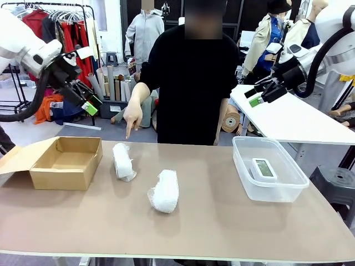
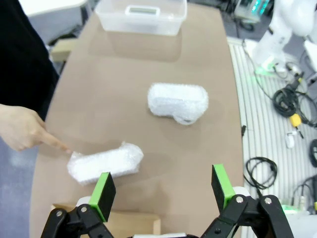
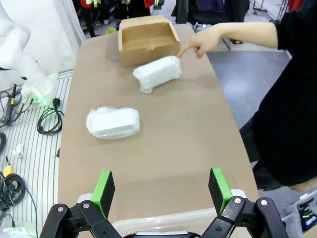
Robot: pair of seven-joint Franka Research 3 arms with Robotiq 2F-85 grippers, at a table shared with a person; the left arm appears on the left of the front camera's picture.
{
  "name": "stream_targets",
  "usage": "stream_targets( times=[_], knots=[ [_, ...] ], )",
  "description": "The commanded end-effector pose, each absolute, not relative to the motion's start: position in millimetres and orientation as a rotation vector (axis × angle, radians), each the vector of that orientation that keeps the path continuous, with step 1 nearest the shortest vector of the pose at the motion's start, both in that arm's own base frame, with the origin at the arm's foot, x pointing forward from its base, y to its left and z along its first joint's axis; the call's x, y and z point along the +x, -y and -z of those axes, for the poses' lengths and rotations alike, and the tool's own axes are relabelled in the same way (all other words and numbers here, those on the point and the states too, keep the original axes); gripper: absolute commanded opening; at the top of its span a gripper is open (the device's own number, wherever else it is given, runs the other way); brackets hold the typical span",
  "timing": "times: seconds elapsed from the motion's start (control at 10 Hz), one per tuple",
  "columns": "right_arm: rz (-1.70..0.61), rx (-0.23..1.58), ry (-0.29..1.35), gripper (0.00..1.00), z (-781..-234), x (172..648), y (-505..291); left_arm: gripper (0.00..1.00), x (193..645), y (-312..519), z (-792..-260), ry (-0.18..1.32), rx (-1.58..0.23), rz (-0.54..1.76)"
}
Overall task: Separate and place wrapped and unwrapped clocks.
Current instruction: Pick up the Digital clock indicated by the person.
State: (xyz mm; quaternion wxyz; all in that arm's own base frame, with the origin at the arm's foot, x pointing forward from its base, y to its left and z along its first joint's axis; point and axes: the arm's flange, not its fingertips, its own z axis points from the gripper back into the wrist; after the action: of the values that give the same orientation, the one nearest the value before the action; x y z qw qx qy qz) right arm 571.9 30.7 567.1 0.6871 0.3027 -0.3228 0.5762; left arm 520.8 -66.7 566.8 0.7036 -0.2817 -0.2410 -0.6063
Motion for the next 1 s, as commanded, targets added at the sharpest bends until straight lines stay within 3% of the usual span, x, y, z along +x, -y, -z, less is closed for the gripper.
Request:
stream_targets(
  times=[0.0,0.5,0.9],
  knots=[
    [-1.290,0.677,0.725,1.00,-568,572,-31,1.00,518,83,-591,0.409,-0.594,1.337],
    [-1.290,0.677,0.725,1.00,-568,572,-31,1.00,499,125,-609,0.234,-0.440,1.289],
    [-1.290,0.677,0.725,1.00,-568,572,-31,1.00,498,131,-603,0.245,-0.440,1.302]
  ],
)
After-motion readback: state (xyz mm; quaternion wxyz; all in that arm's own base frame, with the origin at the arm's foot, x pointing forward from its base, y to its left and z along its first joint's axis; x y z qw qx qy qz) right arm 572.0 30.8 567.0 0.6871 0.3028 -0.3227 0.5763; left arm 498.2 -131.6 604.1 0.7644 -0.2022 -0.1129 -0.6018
